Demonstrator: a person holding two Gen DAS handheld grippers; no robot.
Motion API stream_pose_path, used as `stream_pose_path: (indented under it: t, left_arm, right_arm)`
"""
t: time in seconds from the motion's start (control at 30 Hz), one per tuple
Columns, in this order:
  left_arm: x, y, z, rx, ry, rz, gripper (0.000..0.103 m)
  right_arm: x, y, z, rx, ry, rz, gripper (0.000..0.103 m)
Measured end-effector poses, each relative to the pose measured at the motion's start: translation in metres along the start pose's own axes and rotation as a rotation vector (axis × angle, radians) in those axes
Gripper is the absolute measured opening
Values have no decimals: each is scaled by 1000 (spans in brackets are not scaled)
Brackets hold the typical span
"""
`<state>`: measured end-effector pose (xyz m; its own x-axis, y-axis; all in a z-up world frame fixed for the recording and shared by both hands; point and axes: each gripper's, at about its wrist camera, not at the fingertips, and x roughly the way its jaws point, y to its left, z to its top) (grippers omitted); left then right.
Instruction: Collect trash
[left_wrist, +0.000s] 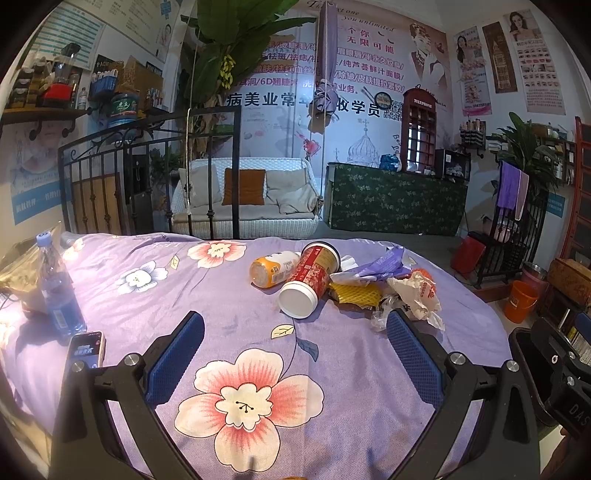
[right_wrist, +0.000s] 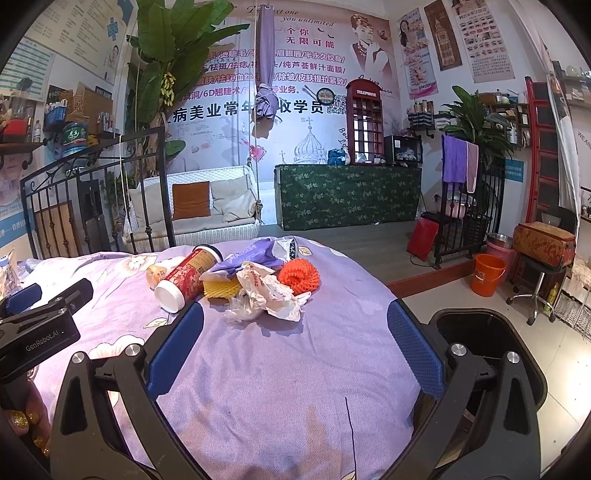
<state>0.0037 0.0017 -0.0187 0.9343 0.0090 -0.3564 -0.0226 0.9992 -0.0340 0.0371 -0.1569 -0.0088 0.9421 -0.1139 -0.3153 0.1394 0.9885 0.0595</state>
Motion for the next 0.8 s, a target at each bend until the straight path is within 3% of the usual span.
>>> stream_pose_path:
  t: [0.8]
  left_arm:
    - [2,-1,1,-3,12,0,97]
  right_arm:
    - [1,2,1,-3,15,5,98]
